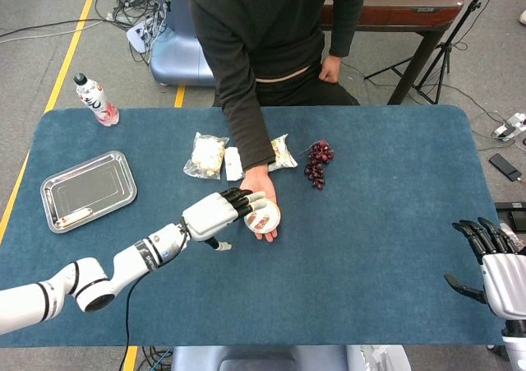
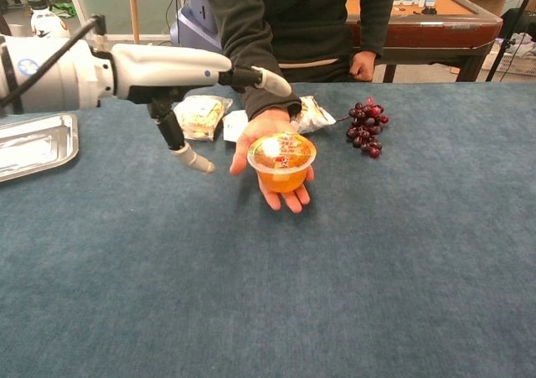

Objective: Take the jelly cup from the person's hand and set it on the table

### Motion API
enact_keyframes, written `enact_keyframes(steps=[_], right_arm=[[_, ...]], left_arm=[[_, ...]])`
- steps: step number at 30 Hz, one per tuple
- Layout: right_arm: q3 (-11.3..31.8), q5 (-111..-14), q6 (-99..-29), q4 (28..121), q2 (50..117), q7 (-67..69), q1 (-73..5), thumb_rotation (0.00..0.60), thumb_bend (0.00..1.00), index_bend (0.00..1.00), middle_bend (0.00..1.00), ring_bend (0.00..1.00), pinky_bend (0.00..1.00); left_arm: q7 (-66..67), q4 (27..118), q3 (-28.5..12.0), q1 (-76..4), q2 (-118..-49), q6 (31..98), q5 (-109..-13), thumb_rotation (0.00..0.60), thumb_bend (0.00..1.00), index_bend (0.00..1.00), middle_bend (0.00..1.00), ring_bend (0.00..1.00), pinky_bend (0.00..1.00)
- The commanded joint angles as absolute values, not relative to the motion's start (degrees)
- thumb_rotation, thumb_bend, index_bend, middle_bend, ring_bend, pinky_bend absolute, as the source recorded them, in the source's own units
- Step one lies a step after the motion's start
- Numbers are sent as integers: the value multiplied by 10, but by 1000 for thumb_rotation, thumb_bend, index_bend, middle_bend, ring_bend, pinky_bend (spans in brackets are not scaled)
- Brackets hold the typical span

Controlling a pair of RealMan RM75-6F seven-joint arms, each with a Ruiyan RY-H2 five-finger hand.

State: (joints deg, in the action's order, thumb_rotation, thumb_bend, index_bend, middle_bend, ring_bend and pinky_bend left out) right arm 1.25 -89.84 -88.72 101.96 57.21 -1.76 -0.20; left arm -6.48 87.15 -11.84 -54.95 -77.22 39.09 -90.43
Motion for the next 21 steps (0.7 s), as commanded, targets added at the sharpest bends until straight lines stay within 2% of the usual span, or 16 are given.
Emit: enact_keyframes(steps=[1, 11, 21], right_arm=[[12, -897, -888, 1017, 573, -15, -1, 600, 110, 189, 173, 72, 176], [12, -889, -885, 1006, 575, -4, 2, 600, 111, 189, 173, 72, 176], [11, -886, -886, 994, 576, 9, 6, 600, 110, 189, 173, 72, 176]], left_arm=[[-49, 845, -127, -578, -798, 362, -877, 600, 173, 0, 0, 0, 74], [-6, 786, -128, -642, -853, 304, -821, 600, 172, 0, 0, 0, 74], [39, 749, -120, -672, -887, 285, -771, 600, 172, 1, 0, 0, 78]])
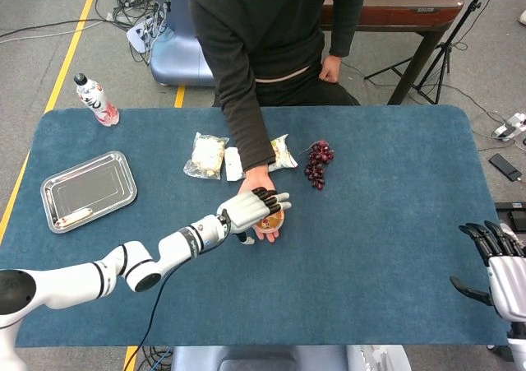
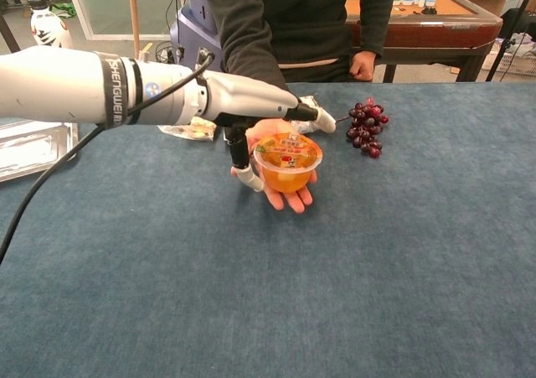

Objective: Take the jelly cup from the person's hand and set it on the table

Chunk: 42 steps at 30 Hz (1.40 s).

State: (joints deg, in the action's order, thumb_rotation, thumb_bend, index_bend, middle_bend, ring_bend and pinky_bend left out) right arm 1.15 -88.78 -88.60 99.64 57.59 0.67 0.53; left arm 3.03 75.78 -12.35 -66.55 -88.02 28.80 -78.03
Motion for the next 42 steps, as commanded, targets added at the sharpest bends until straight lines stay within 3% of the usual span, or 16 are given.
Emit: enact_keyframes(steps=[1, 6, 11, 17, 21, 24, 42], right_arm=[[11, -886, -886, 993, 576, 10, 7, 600, 111, 189, 173, 72, 176], [11, -885, -885, 988, 578, 16, 8, 600, 111, 189, 173, 72, 176], [10, -883, -884, 985, 578, 18, 9, 600, 110, 189, 173, 72, 176], [10, -882, -884, 982, 579, 22, 10, 600, 111, 189, 173, 72, 176], [10, -885, -888, 983, 578, 22, 13, 600, 111, 189, 173, 72, 176], [9, -886, -891, 983, 577, 22, 15, 600, 111, 189, 173, 72, 176], [8, -902, -890, 992, 577, 14, 11, 600, 111, 189, 173, 72, 176]], left_arm=[[42, 746, -120, -674, -890, 284, -767, 600, 172, 5, 0, 0, 84], [56, 722, -116, -686, -906, 276, -743, 600, 172, 34, 0, 0, 119], [65, 702, -112, -696, -919, 272, -727, 600, 173, 92, 0, 8, 222], [69, 686, -108, -701, -932, 273, -711, 600, 172, 224, 7, 151, 364], [64, 686, -108, -696, -935, 292, -711, 600, 173, 334, 111, 286, 517], [41, 699, -113, -684, -925, 308, -713, 600, 172, 390, 185, 347, 572], [-47, 793, -80, -580, -774, 404, -761, 600, 172, 398, 206, 352, 582]])
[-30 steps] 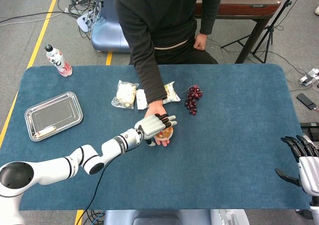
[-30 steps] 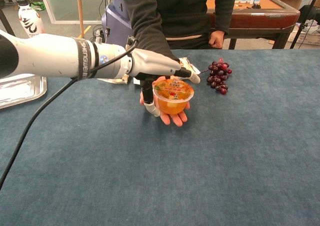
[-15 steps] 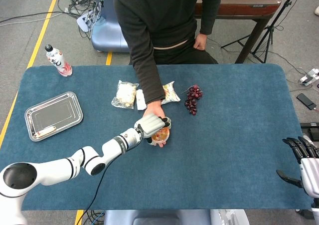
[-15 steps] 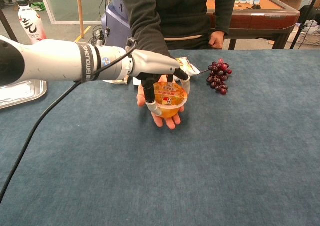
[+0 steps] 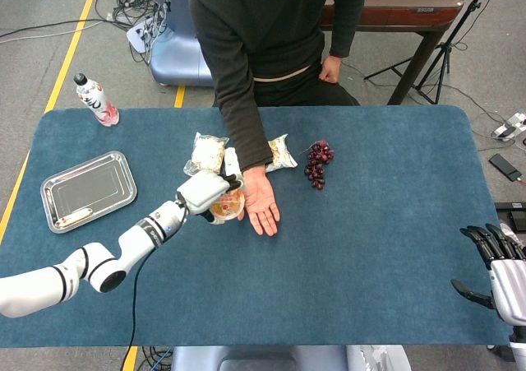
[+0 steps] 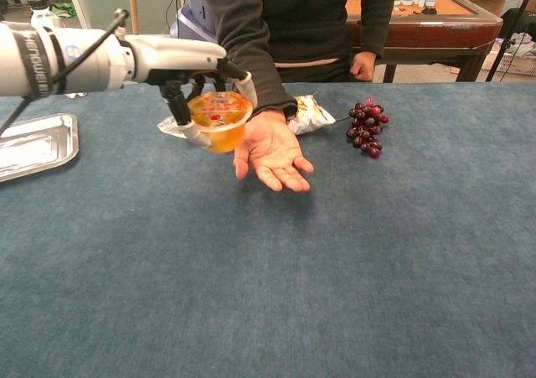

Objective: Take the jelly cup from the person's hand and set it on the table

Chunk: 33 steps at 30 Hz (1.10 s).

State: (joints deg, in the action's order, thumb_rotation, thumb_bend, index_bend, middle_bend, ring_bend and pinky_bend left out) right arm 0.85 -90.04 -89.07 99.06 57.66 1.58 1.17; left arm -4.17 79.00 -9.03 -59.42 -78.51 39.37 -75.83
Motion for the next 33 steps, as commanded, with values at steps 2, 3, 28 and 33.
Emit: enact_keyframes(steps=[2, 3, 28, 33], right_arm=[[8, -903, -888, 992, 579, 14, 10, 600, 110, 189, 173, 72, 176], [8, -904, -887, 992, 579, 14, 9, 600, 110, 189, 173, 72, 176], [8, -901, -894, 1001, 572, 7, 14, 600, 111, 189, 173, 72, 176], [8, -896, -886, 998, 572, 9, 12, 600, 111, 189, 173, 72, 176]], left_arm=[[-44, 788, -69, -571, -770, 403, -761, 600, 173, 397, 206, 352, 582], [-43, 784, -63, -566, -770, 403, -761, 600, 173, 396, 206, 352, 582], [-43, 718, -47, -516, -797, 376, -705, 600, 173, 0, 0, 0, 253], [-71, 768, -55, -481, -753, 421, -706, 600, 172, 0, 0, 0, 215]])
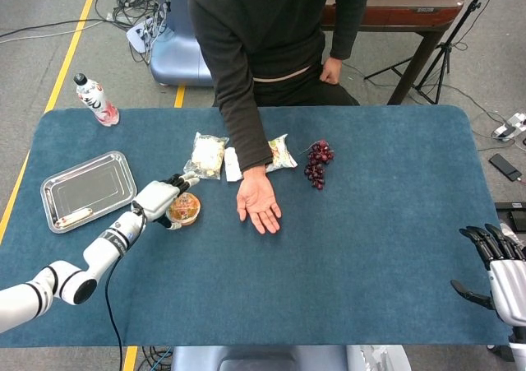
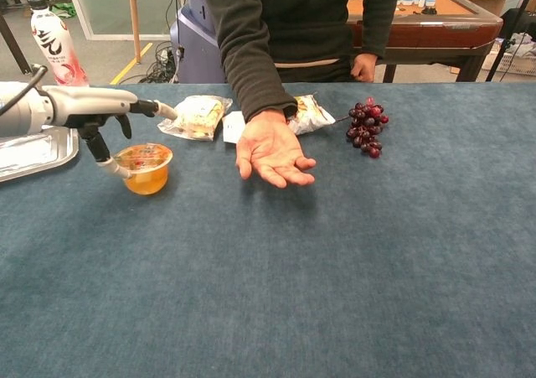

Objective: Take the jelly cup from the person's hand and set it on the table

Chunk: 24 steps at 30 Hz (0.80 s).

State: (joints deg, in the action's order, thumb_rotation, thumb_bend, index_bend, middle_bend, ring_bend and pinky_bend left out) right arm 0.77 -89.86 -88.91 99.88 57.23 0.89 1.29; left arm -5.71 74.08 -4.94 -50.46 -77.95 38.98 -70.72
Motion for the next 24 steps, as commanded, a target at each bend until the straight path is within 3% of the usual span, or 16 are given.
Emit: enact_keyframes(steps=[1, 7, 15, 19, 24], right_arm=[[8, -896, -885, 997, 573, 10, 11, 600, 111, 189, 173, 72, 176], [10, -892, -877, 990, 576, 16, 6, 600, 111, 189, 173, 72, 176], [13, -895, -855, 980, 583, 25, -11, 600, 111, 189, 173, 72, 176], [12, -896, -844, 977, 585, 25, -18, 600, 111, 189, 173, 72, 176], [9, -913, -834, 973, 593, 31, -30, 600, 111, 189, 173, 72, 176]], left_arm=[[-69, 775, -54, -473, -746, 432, -705, 600, 172, 0, 0, 0, 214], [-4, 836, -31, -411, -692, 503, -679, 600, 172, 0, 0, 0, 196], [74, 927, -10, -293, -668, 665, -625, 600, 172, 0, 0, 0, 180], [67, 949, -5, -233, -680, 759, -645, 600, 172, 0, 0, 0, 175], [54, 959, 13, -179, -686, 831, -698, 600, 172, 0, 0, 0, 174]])
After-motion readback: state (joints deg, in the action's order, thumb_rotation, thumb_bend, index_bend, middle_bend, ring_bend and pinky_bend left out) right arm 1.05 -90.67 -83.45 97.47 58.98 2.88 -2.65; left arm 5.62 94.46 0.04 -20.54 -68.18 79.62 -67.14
